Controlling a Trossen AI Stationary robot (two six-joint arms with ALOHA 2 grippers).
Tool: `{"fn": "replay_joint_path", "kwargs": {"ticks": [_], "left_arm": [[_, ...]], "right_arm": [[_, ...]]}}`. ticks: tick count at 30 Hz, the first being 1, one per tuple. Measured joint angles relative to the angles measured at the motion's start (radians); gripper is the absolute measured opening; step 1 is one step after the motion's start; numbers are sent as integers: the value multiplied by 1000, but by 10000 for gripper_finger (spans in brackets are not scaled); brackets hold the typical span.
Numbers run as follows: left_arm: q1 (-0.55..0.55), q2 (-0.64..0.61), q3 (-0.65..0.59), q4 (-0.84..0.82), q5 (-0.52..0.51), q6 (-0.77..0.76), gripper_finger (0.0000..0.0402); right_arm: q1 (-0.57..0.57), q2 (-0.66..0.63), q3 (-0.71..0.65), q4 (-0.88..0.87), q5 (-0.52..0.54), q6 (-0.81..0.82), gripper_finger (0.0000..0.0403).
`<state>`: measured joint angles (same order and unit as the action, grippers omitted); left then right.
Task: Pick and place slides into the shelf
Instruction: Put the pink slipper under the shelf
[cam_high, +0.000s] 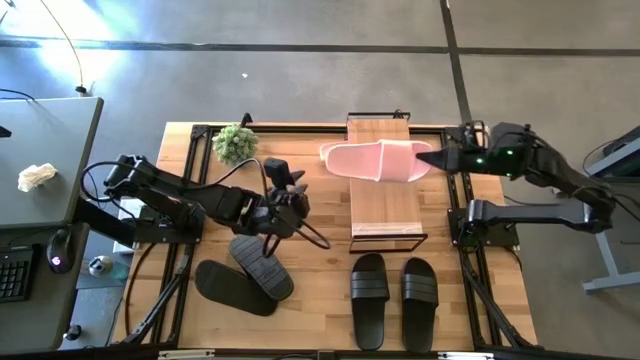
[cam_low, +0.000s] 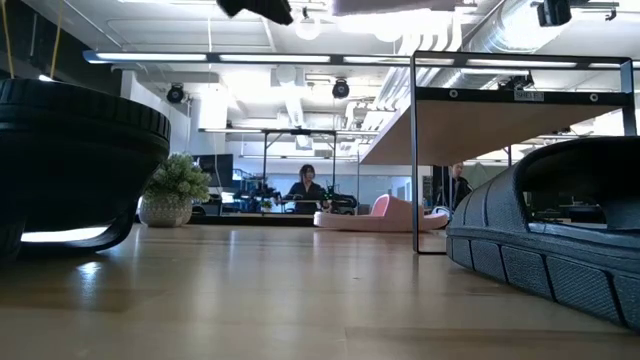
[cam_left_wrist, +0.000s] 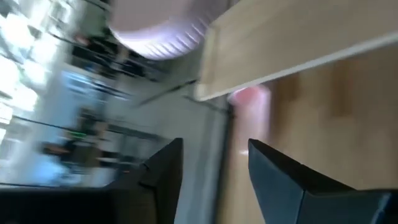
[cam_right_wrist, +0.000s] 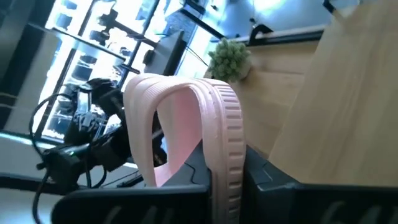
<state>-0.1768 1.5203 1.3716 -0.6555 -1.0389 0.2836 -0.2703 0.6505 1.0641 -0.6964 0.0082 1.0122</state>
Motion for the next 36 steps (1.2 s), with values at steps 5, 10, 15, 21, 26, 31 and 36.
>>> {"fn": "replay_joint_path", "kwargs": {"ticks": [5,10,15,21,26,31,36], "left_arm": [[11,-28,0,0,119,-224,148],[111,-130,0,-29,429,-461,136],[294,-196,0,-25,899,-631,123],[436,-209,0,106,1195,-714,109],[541,-210,0,170,1333,-769,106],[612,-208,0,227,1373,-838,114],[668,-171,0,300,1466,-924,129]], "right_arm": [[0,-43,0,-4,42,-46,5],[0,-56,0,-4,44,-70,5],[0,-53,0,-17,44,-126,5],[0,-32,0,-17,37,-196,5],[0,-25,0,33,45,-277,5],[1,-22,0,69,62,-326,5],[0,-17,0,82,70,-360,5]]}}
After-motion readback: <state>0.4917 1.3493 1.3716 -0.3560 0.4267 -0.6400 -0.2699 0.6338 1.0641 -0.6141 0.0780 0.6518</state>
